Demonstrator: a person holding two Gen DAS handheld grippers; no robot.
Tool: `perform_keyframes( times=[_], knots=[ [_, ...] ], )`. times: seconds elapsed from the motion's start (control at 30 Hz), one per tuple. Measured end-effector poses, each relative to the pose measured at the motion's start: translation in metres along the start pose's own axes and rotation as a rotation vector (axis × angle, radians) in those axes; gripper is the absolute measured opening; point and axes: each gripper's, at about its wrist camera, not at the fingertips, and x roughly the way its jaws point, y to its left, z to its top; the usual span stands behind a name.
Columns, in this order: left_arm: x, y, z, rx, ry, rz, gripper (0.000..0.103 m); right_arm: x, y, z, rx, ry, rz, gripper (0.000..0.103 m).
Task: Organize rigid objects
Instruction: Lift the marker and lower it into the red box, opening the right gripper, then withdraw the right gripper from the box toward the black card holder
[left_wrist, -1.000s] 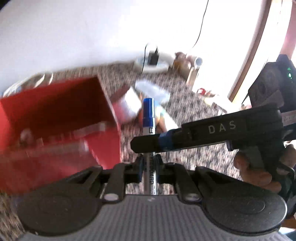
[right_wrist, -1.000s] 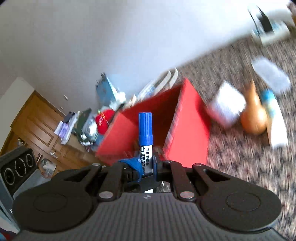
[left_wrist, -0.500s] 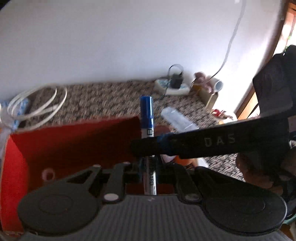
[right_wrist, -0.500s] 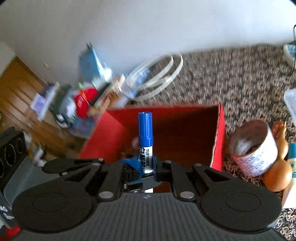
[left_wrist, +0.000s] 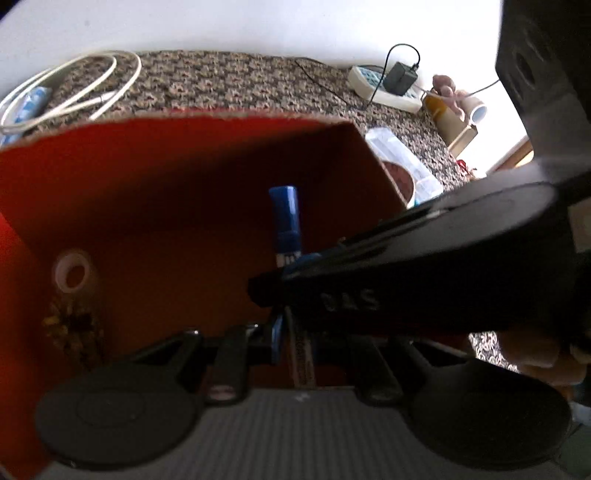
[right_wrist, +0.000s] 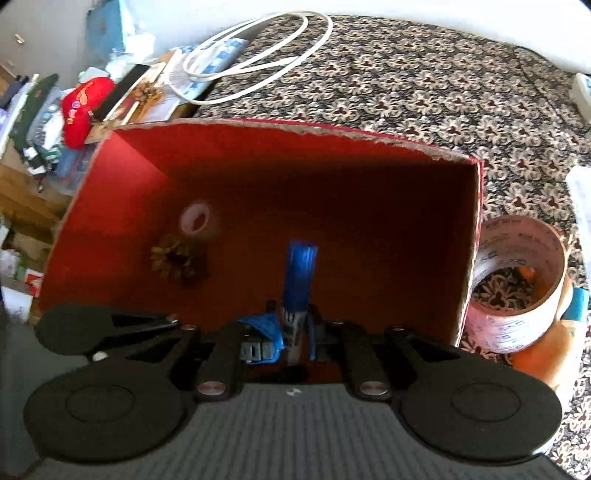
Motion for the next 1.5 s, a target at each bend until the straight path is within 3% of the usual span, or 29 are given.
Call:
perform_keyframes(
  times=[0.1, 0.17, 0.27, 0.4, 0.53, 0.7, 0.9, 1.07, 1.27, 1.4, 1.5],
  knots=[
    [0.0, 0.004, -0.003, 0.014, 0.009, -0.002, 0.011, 0.0, 0.0, 0.003, 0.012, -0.014, -0.027, 0.0],
    [-0.002, 0.007, -0.005, 0.022, 0.005, 0.004, 0.021, 0.001, -0.001, 0.003, 0.027, -0.02, -0.032, 0.0],
    [-0.009, 0.014, -0.008, 0.031, -0.016, 0.019, 0.025, -0.001, -0.002, 0.007, 0.05, -0.037, -0.03, 0.0],
    [-0.025, 0.022, -0.012, 0.062, -0.058, 0.077, 0.025, -0.003, -0.009, 0.01, 0.13, -0.059, 0.05, 0.004],
    [-0.043, 0.039, -0.016, 0.07, -0.095, 0.16, 0.028, 0.01, -0.007, 0.011, 0.192, -0.028, 0.125, 0.003],
    [-0.056, 0.05, -0.018, 0.093, -0.108, 0.298, 0.028, 0.035, 0.012, 0.015, 0.169, 0.05, 0.131, 0.004],
    [-0.065, 0.059, -0.022, 0.107, -0.124, 0.34, 0.039, 0.053, 0.005, 0.017, 0.232, 0.126, 0.037, 0.005],
    [-0.067, 0.064, -0.025, 0.107, -0.117, 0.343, 0.043, 0.045, 0.0, 0.018, 0.237, 0.069, -0.158, 0.005],
    [-0.066, 0.063, -0.023, 0.115, -0.13, 0.344, 0.047, 0.032, 0.0, 0.013, 0.282, -0.02, -0.14, 0.005],
    [-0.066, 0.06, -0.024, 0.13, -0.149, 0.353, 0.048, 0.024, 0.002, 0.007, 0.288, -0.076, -0.181, 0.006],
    [-0.067, 0.058, -0.024, 0.143, -0.165, 0.375, 0.048, 0.013, 0.003, -0.003, 0.299, -0.112, -0.127, 0.006]
  ],
)
